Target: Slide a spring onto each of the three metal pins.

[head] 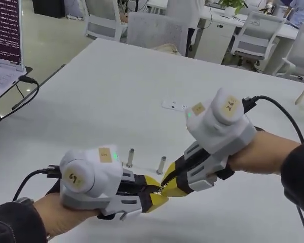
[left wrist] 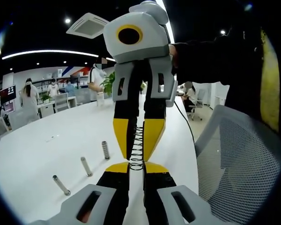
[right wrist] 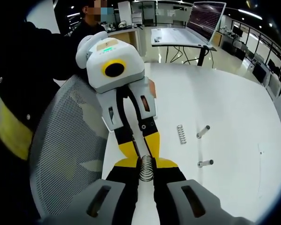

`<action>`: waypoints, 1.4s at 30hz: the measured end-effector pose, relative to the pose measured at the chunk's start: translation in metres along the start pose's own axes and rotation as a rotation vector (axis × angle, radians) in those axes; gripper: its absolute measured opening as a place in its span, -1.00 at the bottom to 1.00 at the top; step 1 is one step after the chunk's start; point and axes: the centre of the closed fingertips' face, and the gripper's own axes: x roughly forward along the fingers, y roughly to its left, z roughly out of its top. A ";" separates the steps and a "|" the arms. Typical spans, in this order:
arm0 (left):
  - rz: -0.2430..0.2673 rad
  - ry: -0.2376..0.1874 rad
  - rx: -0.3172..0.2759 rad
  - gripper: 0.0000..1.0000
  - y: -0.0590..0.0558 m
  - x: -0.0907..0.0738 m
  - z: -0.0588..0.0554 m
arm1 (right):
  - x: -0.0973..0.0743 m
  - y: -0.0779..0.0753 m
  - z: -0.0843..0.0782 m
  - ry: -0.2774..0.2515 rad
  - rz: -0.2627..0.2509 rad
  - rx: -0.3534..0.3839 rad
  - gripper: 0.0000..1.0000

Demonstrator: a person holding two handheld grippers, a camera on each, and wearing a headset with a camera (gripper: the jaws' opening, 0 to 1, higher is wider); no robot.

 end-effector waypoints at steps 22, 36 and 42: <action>0.027 0.039 -0.010 -0.55 0.003 -0.015 -0.012 | -0.021 -0.027 -0.016 0.137 -0.052 -0.029 -0.84; 0.083 0.037 -0.101 0.10 0.013 -0.028 -0.023 | -0.027 -0.047 -0.014 0.164 -0.081 -0.039 -0.84; 0.115 0.027 -0.123 0.31 0.017 -0.037 -0.028 | -0.025 -0.053 -0.013 0.174 -0.081 -0.045 -0.84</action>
